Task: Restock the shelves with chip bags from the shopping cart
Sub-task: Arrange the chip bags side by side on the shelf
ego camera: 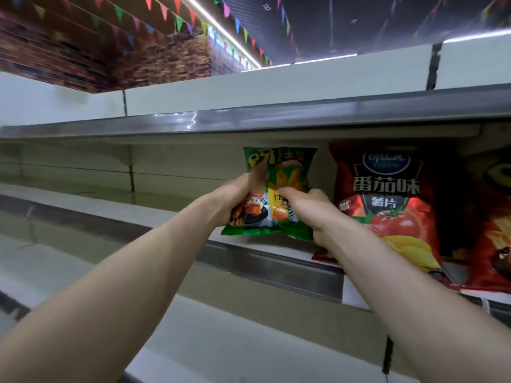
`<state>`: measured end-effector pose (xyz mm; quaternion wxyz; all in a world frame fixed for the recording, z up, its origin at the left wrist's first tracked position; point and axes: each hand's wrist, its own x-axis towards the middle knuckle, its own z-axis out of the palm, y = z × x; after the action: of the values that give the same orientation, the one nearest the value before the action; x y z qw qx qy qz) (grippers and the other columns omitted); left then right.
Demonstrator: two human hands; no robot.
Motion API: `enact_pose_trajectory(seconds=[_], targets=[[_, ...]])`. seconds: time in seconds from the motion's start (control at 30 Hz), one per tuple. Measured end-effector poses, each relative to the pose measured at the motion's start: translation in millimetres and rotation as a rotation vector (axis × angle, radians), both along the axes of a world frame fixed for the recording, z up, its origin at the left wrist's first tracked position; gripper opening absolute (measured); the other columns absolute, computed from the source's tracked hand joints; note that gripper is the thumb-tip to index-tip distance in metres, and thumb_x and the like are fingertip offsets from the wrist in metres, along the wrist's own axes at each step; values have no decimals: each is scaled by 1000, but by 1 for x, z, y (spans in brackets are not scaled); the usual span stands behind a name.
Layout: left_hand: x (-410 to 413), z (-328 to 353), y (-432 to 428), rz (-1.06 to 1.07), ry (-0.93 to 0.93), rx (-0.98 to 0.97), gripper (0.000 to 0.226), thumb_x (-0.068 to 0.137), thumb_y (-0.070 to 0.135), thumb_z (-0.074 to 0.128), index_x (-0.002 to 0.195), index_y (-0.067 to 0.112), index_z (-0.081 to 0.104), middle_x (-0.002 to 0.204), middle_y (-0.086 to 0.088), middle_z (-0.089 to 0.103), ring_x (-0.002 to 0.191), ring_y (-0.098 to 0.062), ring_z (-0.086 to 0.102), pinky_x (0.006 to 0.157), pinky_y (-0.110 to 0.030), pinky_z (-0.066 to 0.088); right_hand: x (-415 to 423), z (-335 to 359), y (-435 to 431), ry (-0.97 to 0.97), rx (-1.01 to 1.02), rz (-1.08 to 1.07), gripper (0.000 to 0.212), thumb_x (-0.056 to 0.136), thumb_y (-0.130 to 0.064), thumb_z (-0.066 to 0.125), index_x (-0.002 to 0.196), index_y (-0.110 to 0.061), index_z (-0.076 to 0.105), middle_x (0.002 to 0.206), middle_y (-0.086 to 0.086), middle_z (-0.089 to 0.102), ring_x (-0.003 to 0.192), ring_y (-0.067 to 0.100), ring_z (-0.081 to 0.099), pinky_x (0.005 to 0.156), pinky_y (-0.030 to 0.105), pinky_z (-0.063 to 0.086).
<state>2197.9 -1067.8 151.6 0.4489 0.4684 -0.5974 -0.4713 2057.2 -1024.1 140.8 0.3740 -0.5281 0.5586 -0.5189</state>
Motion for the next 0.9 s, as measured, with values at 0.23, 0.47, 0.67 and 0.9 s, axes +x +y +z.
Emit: enact_pose_trajectory(seconds=[0.23, 0.47, 0.67, 0.9], targets=[[-24, 6, -39, -103, 103, -9, 70, 76, 73, 58, 103, 10, 71, 91, -14, 75, 85, -30, 72, 73, -38, 60, -4, -1, -17, -21, 65, -156, 38, 91, -24, 58, 122, -4, 50, 115, 10, 59, 104, 28, 60, 93, 37, 50], [-43, -3, -72, -76, 18, -70, 105, 52, 94, 54, 117, 12, 64, 105, -11, 72, 94, -30, 68, 96, -46, 50, 5, 0, -37, -82, -20, -269, 65, 99, -23, 54, 151, -5, 21, 151, 12, 34, 135, 30, 38, 111, 36, 35], [-56, -9, -94, -112, 147, -157, 58, 80, 71, 57, 97, 16, 65, 93, -7, 71, 91, -23, 67, 88, -37, 54, 8, 9, -58, -46, -36, -379, 63, 100, -21, 50, 152, -4, 19, 156, 14, 27, 141, 33, 31, 113, 36, 32], [-59, -21, -118, -230, 155, -186, 62, 85, 63, 57, 124, 14, 56, 112, -6, 68, 94, -17, 67, 69, -24, 53, 5, -6, -85, -61, -131, -429, 70, 98, -13, 53, 155, -15, 13, 159, 9, 22, 145, 30, 24, 117, 38, 24]])
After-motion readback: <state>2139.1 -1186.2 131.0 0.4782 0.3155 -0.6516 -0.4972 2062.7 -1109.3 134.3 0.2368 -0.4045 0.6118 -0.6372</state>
